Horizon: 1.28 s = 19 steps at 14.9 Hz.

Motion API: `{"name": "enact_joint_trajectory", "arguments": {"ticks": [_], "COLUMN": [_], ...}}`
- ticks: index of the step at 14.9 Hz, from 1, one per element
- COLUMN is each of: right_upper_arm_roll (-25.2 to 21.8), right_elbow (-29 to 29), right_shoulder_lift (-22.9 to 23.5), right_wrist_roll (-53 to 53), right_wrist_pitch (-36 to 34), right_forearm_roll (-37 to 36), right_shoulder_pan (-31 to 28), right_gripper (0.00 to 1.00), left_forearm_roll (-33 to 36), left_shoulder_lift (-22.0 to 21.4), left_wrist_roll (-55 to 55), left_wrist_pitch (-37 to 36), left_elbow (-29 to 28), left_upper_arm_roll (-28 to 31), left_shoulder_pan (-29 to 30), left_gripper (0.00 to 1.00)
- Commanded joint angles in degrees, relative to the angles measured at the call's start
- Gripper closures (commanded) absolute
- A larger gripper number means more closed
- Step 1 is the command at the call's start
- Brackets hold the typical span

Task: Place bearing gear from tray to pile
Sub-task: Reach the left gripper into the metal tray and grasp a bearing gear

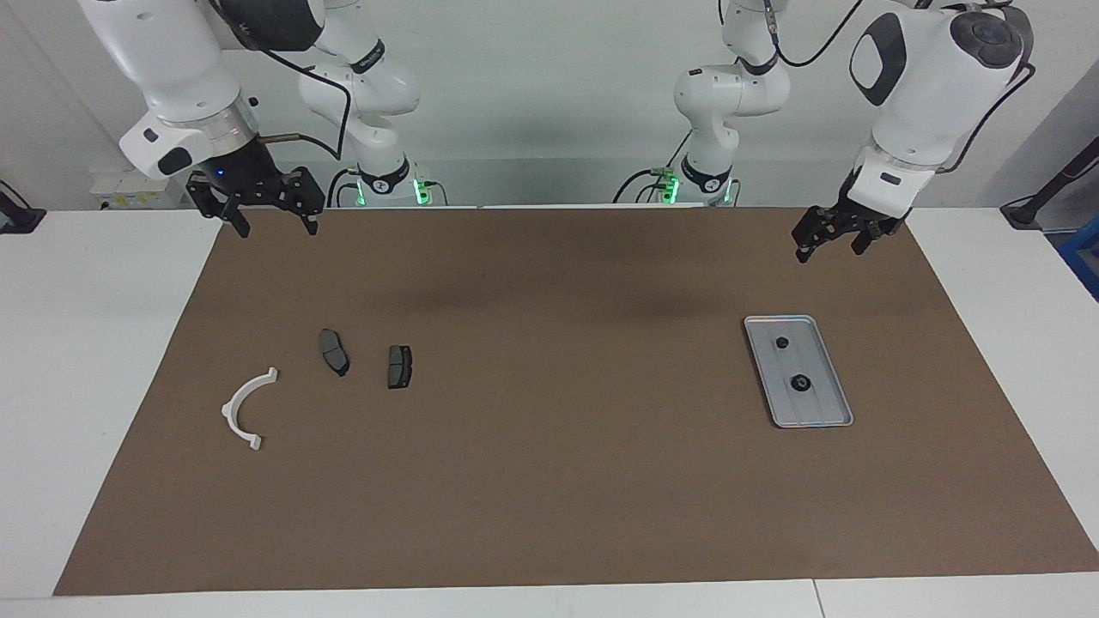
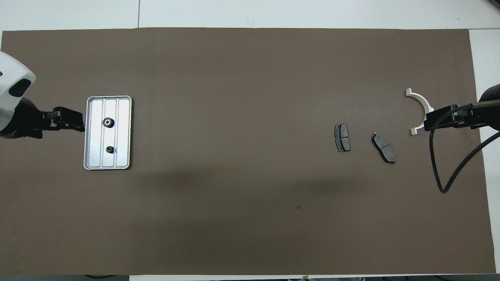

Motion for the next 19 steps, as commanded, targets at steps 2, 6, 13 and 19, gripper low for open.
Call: {"name": "enact_joint_trajectory", "arguments": {"ticks": [2,6,13,19], "right_upper_arm_roll": [0.41,0.41,0.58,0.58], "right_elbow": [-0.17,-0.08,0.10,0.10], "right_shoulder_lift": [-0.21,-0.29,-0.47,-0.56], "right_wrist_roll": [0.52,0.43,0.61,0.52], "right_wrist_pitch": [0.51,0.51,0.51,0.51], "right_forearm_roll": [-0.72,-0.55,-0.11,0.16], "right_shoulder_pan": [-0.86,-0.77,-0.07,-0.07], "right_gripper": [0.00,0.00,0.00,0.00], "left_forearm_roll": [-0.20,-0.20,-0.03,1.29], "left_shoulder_lift": [-0.95,-0.68,-0.34,10.81], "left_wrist_roll": [0.54,0.54,-1.84,-1.66], "left_wrist_pitch": [-0.87,0.80,2.90,17.92], "left_elbow": [-0.20,0.15,-1.08,-2.13], "left_upper_arm_roll": [0.31,-0.04,0.75,0.75], "left_shoulder_pan": [0.02,-0.07,1.15,3.52], "left_gripper": [0.00,0.00,0.00,0.00]}}
